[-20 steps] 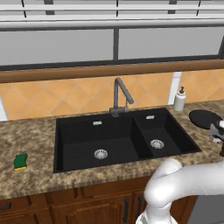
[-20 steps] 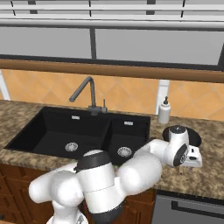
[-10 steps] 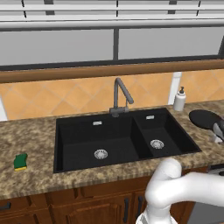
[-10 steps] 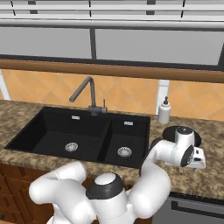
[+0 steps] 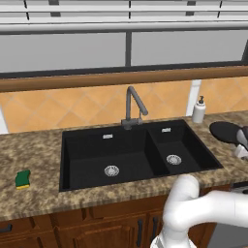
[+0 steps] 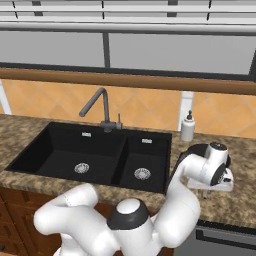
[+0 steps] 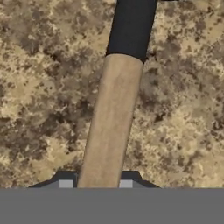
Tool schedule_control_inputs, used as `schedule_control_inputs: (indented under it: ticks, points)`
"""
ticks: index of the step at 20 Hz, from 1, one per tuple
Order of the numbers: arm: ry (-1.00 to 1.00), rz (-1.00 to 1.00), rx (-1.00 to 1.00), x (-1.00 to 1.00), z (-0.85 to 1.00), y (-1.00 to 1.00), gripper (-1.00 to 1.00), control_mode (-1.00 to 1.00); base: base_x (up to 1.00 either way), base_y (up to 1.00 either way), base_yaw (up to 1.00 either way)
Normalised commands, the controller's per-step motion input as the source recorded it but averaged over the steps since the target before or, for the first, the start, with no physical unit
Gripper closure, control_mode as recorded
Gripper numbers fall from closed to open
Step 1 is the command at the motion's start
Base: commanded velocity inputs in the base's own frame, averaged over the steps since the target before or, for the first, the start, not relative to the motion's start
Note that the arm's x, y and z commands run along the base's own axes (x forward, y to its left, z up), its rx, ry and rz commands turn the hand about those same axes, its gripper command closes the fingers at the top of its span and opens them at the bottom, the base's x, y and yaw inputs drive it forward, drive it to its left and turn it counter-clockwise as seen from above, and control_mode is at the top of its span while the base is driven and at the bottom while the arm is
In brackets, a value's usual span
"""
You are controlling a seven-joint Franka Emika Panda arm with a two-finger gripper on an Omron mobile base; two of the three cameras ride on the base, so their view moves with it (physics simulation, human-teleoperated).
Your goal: Pick the pan and sponge and place them into the sink. Then turn on the water.
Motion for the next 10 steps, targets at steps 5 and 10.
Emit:
schedule_control_inputs:
  ticks: [5,10]
  points:
    - [0.13,0.09,0.1,-0.1,-0.57,0.32,1.0,-1.0,0.0,0.0,0.0]
    - [0.04,-0.03,0.14,-0.38,0.03,0.38,1.0,-1.0,0.0,0.0,0.0]
